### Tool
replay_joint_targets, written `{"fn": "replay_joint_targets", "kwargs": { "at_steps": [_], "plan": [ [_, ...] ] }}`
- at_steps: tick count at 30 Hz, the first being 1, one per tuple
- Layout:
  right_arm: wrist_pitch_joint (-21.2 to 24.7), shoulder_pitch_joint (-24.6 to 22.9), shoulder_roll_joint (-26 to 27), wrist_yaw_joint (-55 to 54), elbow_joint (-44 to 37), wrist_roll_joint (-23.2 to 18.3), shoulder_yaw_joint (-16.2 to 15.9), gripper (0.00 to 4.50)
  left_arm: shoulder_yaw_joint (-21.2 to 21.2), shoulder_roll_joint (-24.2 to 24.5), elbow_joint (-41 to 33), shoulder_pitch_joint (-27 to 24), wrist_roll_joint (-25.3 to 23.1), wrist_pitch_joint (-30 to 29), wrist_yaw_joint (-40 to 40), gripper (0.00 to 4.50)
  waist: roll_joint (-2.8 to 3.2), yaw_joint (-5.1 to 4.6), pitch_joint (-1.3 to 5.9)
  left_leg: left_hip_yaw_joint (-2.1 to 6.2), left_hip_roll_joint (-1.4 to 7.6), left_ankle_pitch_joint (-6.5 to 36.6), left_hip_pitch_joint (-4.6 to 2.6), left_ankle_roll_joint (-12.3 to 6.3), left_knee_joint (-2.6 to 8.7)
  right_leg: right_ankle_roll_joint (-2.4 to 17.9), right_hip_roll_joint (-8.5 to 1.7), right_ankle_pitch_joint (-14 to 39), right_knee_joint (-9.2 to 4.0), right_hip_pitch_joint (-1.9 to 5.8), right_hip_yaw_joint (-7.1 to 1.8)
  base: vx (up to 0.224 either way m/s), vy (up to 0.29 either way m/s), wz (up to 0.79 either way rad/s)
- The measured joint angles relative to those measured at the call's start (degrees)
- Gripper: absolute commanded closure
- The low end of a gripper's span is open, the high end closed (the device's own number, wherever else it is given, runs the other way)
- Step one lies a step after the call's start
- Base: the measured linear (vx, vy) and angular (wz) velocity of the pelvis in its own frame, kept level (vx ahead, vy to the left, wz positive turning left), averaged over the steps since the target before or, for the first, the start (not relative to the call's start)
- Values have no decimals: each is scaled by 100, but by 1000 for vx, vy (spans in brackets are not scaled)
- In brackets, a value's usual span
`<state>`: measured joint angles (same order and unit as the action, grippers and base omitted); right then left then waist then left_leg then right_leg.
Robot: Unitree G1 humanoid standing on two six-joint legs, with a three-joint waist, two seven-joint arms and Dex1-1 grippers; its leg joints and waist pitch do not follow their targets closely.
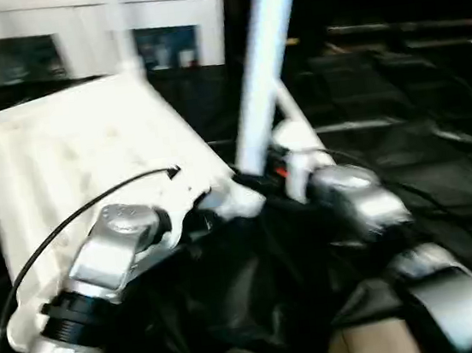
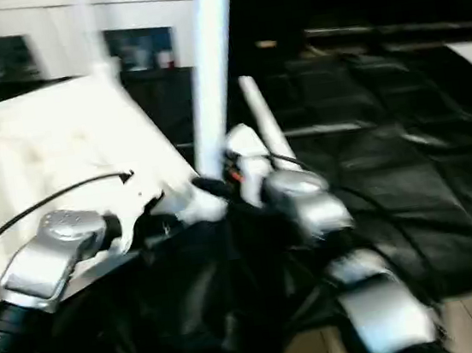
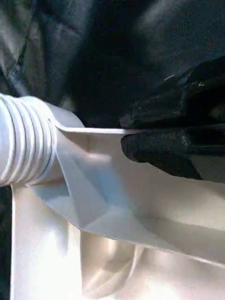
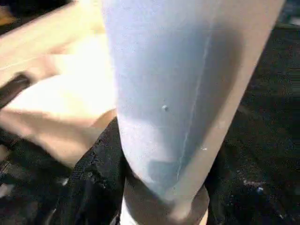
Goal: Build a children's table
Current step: Pick table leg
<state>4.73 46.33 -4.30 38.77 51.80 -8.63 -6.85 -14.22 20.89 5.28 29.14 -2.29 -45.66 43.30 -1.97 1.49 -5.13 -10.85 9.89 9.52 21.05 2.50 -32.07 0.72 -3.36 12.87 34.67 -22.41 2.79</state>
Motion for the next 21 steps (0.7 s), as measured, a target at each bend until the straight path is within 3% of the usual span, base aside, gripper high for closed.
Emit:
{"fn": "replay_joint_targets", "kwargs": {
  "at_steps": [8,21],
  "plan": [
    [35,528,517,-1213,551,184,88,260,126,-501,-339,4,-270,-742,-967,450,-25,4,15,5,1,29,-17,46,41,38,4,-28,2,-44,4,0,0,0],
    [-16,684,649,-1279,739,308,125,260,177,-553,-473,4,-284,-1007,-1128,450,-28,23,17,5,2,56,-64,83,75,47,7,-39,5,-40,7,0,0,0]
  ]
}}
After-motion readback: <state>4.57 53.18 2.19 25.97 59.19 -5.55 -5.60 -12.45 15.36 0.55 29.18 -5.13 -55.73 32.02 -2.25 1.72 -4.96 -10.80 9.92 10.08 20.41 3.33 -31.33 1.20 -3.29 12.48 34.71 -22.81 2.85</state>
